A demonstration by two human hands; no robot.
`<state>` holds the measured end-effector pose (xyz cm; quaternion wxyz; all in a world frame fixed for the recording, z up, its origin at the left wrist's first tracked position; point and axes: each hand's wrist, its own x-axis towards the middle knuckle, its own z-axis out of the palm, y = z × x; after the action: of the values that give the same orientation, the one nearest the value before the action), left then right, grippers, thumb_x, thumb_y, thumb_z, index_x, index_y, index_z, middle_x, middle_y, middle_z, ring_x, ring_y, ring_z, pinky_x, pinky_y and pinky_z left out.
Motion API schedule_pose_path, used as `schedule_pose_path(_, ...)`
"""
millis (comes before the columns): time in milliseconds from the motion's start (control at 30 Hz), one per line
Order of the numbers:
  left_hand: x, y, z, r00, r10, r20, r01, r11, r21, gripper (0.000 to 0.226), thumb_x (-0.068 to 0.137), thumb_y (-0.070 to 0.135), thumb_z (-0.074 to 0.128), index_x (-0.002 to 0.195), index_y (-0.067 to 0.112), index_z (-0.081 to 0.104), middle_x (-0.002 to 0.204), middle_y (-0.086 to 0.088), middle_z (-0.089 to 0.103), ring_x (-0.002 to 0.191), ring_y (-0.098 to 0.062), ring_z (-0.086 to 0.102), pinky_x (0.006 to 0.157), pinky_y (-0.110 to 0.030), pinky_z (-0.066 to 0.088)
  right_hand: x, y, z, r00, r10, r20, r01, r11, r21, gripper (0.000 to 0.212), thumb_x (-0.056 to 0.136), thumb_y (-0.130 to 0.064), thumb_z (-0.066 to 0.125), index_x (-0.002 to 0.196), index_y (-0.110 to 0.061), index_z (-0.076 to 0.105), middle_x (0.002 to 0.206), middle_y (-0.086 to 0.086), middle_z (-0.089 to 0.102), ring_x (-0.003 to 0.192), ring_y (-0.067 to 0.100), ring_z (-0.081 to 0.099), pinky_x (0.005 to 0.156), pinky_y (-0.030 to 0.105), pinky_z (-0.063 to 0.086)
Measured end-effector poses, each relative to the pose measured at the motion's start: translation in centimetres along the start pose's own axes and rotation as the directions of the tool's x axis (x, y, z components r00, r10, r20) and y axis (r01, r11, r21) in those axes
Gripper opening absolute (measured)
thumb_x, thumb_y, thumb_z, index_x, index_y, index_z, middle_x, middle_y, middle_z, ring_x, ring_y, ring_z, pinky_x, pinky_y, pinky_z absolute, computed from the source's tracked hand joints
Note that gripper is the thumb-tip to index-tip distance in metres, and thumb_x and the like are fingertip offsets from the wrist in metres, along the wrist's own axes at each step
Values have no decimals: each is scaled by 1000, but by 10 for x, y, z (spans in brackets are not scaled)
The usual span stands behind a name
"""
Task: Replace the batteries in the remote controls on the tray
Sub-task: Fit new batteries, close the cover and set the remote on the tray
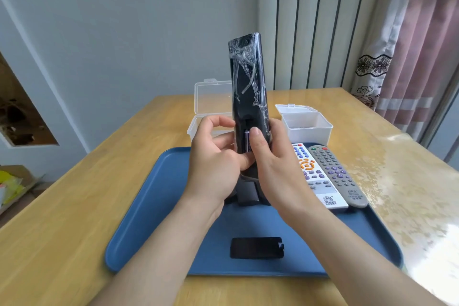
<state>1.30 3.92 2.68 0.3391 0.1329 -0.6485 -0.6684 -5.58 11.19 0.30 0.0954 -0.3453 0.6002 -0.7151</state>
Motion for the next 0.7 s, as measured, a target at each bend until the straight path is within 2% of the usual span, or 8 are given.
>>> schedule_pose_path(133,-1,1,-1,1000,21,5,-21,1000,0,44,73,-16,69,96,14,48,80,-5,76,62,-15,68,51,-21,48,0,-1,-1,1000,-1,-13,1,999,32,12,102,-19,45,107,-16,55,97,10,68,82,12,63,70,26,53)
schedule_pose_path(267,0,-1,0,999,33,8,-33,999,2,43,75,-17,67,98,13,47,73,-4,74,55,-13,64,48,-19,45,1,2,-1,998,-41,-39,40,999,-33,11,102,-20,46,106,-15,55,96,11,67,88,22,64,72,30,53)
schedule_pose_path(367,3,0,-3,999,-17,46,16,1000,11,44,72,-13,68,103,12,49,73,-5,71,48,-12,58,42,-16,39,2,3,-1,995,-35,-93,32,999,-34,13,102,-19,46,107,-14,57,96,9,67,82,16,65,63,27,54)
schedule_pose_path(433,8,0,-8,994,-49,99,47,999,21,48,66,-3,69,108,12,51,76,-4,70,53,-15,56,46,-21,38,3,0,0,994,-6,-112,9,1000,26,12,100,-23,48,104,-17,58,96,8,68,82,14,68,64,30,57)
schedule_pose_path(500,10,-1,-12,985,-72,156,74,997,-6,51,65,3,64,114,14,53,87,-6,70,69,-22,59,57,-30,42,4,-1,1,995,-15,-94,14,1000,-16,15,98,-27,49,104,-18,59,95,5,69,88,21,69,77,45,58)
schedule_pose_path(600,10,-4,-13,954,-107,281,131,989,-69,47,74,2,55,120,9,58,104,-11,67,94,-28,64,76,-47,50,6,-1,-2,997,76,-20,-76,997,26,17,96,-26,51,104,-16,63,95,7,70,93,30,68,86,53,55)
schedule_pose_path(633,10,-5,-14,947,-109,303,140,987,-80,45,75,1,54,119,7,60,104,-12,67,96,-29,63,78,-49,49,6,-2,-4,991,131,29,-133,988,80,18,95,-25,52,104,-16,64,96,10,71,92,34,68,84,54,56)
schedule_pose_path(700,11,-8,-16,945,-99,312,122,991,-56,41,74,-1,55,113,7,62,96,-13,65,86,-30,61,72,-48,46,6,-3,-7,969,208,130,-229,957,177,19,95,-19,54,110,-11,62,99,18,69,83,36,66,76,48,57)
